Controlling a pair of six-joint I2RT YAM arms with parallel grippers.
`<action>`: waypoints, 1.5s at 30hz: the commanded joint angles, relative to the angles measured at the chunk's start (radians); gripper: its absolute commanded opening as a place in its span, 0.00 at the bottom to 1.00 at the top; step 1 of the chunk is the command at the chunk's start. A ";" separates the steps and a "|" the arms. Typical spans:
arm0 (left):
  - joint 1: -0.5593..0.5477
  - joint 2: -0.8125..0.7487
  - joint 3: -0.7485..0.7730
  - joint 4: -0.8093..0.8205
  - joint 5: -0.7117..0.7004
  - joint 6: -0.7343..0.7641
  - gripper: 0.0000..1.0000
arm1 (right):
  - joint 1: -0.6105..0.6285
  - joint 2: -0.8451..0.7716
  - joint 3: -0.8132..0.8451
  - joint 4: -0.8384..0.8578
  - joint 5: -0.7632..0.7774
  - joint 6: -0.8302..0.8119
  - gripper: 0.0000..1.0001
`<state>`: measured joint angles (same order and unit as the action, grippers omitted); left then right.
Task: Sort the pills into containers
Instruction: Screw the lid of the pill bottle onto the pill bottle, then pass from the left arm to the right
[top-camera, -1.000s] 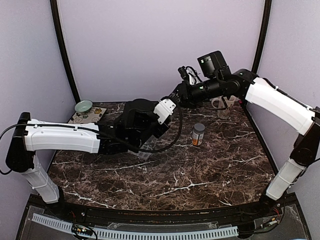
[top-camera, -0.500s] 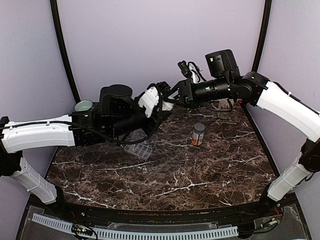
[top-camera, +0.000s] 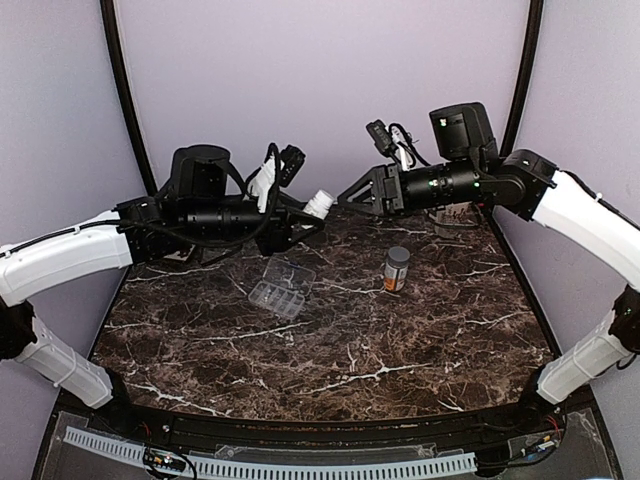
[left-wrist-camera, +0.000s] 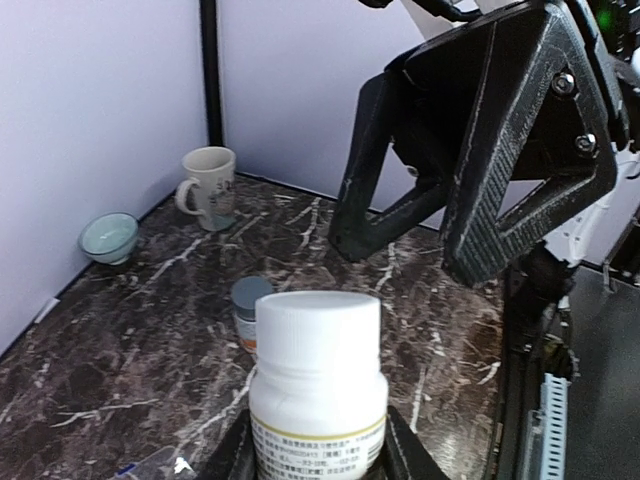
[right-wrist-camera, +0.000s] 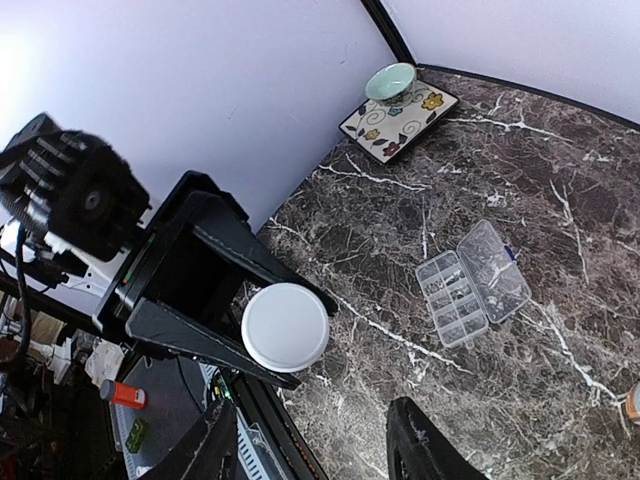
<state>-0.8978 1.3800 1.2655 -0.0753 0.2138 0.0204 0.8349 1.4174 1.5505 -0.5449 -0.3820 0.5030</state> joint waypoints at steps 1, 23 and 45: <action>0.065 0.037 0.078 -0.068 0.379 -0.079 0.00 | -0.004 -0.035 -0.013 0.064 -0.051 -0.055 0.51; 0.132 0.180 0.211 -0.152 0.712 -0.117 0.00 | -0.002 0.003 -0.001 0.001 -0.132 -0.096 0.54; 0.141 0.244 0.272 -0.208 0.763 -0.090 0.00 | 0.020 0.055 0.025 -0.024 -0.154 -0.116 0.36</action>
<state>-0.7616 1.6318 1.5063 -0.2558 0.9512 -0.0895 0.8455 1.4662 1.5467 -0.5739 -0.5228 0.3981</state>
